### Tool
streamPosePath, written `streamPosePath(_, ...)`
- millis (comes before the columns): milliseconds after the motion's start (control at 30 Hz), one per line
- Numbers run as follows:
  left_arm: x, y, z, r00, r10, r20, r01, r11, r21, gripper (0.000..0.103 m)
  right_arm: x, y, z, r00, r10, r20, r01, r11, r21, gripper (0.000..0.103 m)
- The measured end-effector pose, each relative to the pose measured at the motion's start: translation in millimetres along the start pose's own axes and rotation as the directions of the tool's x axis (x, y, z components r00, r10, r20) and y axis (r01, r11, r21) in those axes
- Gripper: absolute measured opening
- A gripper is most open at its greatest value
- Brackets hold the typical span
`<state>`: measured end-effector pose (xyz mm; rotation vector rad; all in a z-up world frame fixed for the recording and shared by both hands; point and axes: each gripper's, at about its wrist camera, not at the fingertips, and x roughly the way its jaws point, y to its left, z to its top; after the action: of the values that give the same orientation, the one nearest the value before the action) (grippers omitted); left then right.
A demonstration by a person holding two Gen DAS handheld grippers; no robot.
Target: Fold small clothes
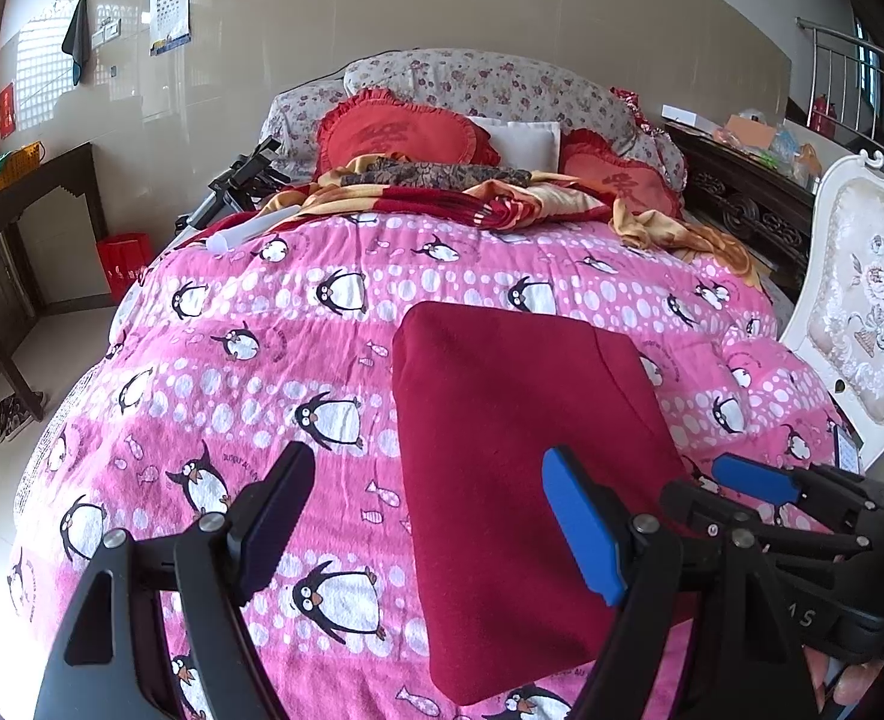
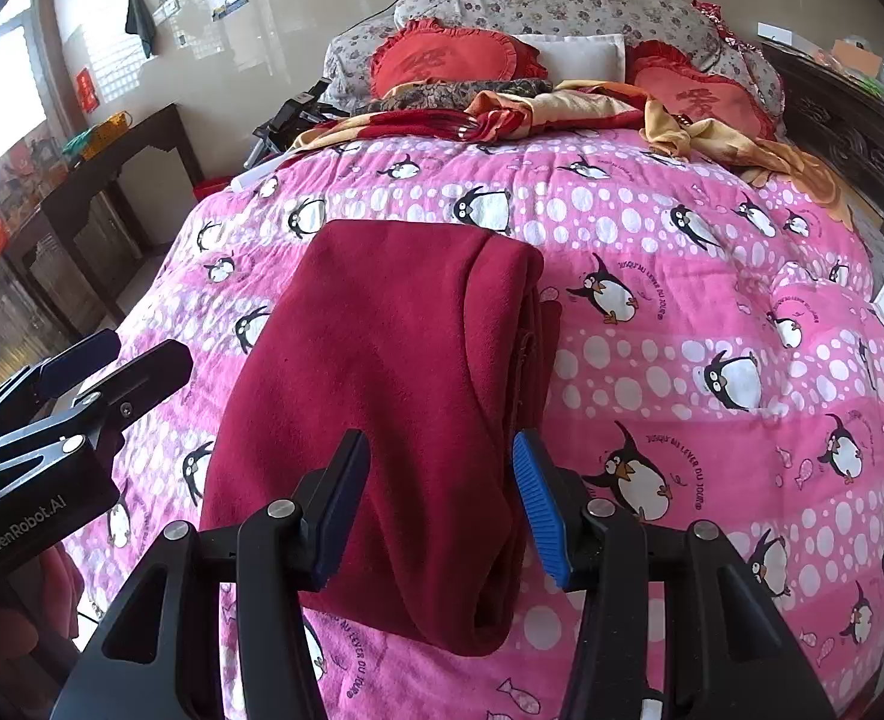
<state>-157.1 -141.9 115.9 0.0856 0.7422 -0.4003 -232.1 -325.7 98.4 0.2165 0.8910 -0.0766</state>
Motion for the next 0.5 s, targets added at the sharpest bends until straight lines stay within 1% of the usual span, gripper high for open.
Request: streamPosePath(500,1.1,-0.8,-1.4,1.000,-0.001,-0.002,0.001,1.000,-0.001,0.082,3.0,0.8,-2.8,1.000,-0.001,-0.017,0.001,1.000,0.005,0.029)
